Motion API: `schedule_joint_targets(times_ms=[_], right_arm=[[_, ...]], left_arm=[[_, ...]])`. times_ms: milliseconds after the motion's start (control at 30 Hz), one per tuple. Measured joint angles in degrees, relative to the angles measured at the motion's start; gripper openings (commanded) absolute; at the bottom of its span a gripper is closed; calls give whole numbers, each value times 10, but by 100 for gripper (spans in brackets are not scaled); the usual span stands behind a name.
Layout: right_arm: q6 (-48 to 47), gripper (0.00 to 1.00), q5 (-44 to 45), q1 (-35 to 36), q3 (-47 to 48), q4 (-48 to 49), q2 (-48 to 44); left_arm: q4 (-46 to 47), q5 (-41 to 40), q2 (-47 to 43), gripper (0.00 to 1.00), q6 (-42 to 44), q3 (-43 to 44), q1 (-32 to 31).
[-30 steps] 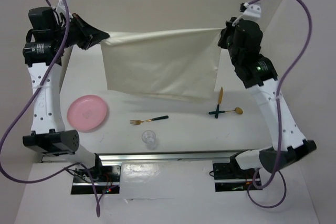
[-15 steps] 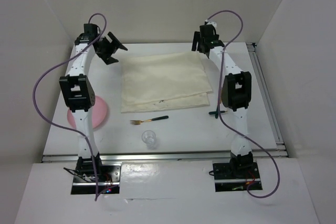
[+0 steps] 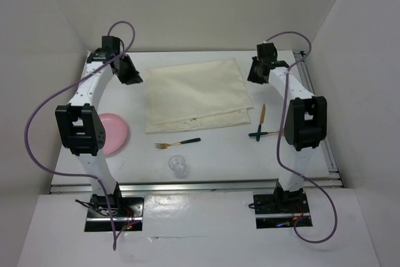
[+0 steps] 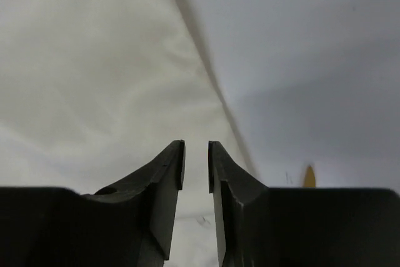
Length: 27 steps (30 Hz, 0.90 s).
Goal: Set the dinner table for one person
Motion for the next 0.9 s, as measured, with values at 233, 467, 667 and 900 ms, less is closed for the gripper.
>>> schedule_joint_targets(times_ms=[233,467,667,900], right_arm=[[28,48,-59,-24,-186,6,-85],[37,53,-90,-28,-219,9,-87],[39,53,-96,-29,-219,12,-87],[39,53,-100,-35,-219,12,-87]], left_arm=[[6,-32,-40,64,13,-200,-66],[24,-43,-30,68,2,-256,-78],[44,-43,-13,58,-3,-262,-81],[52,-43,0,54,-3,-278,-93]])
